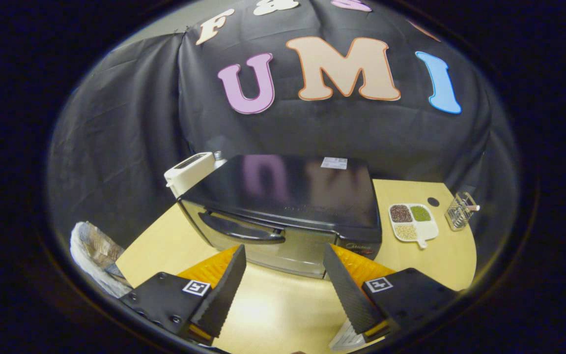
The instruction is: Open the toaster oven, put the food inside, and close the toaster oven door.
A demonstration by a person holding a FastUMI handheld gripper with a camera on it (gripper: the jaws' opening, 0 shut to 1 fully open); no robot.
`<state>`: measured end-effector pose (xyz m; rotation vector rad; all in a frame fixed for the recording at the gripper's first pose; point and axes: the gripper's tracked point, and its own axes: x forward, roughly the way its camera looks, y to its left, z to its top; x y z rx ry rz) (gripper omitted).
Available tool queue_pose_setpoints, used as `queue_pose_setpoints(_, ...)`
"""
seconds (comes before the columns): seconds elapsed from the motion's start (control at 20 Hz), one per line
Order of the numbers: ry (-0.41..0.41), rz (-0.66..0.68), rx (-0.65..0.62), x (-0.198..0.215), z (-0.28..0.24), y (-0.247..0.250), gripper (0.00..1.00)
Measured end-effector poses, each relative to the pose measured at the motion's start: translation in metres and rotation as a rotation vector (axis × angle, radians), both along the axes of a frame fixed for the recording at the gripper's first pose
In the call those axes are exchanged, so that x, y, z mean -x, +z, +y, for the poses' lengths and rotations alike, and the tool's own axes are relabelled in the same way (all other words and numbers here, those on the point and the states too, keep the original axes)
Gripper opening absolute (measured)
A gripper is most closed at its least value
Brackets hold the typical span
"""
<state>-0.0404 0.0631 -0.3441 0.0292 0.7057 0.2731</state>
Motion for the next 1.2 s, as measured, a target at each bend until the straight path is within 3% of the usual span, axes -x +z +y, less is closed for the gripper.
queue_pose_setpoints(0.85, -0.036, -0.071, 0.025, -0.015, -0.018, 0.012, 0.98)
queue_pose_setpoints(1.2, -0.064, -0.189, 0.021, -0.038, -0.036, 0.072, 0.98)
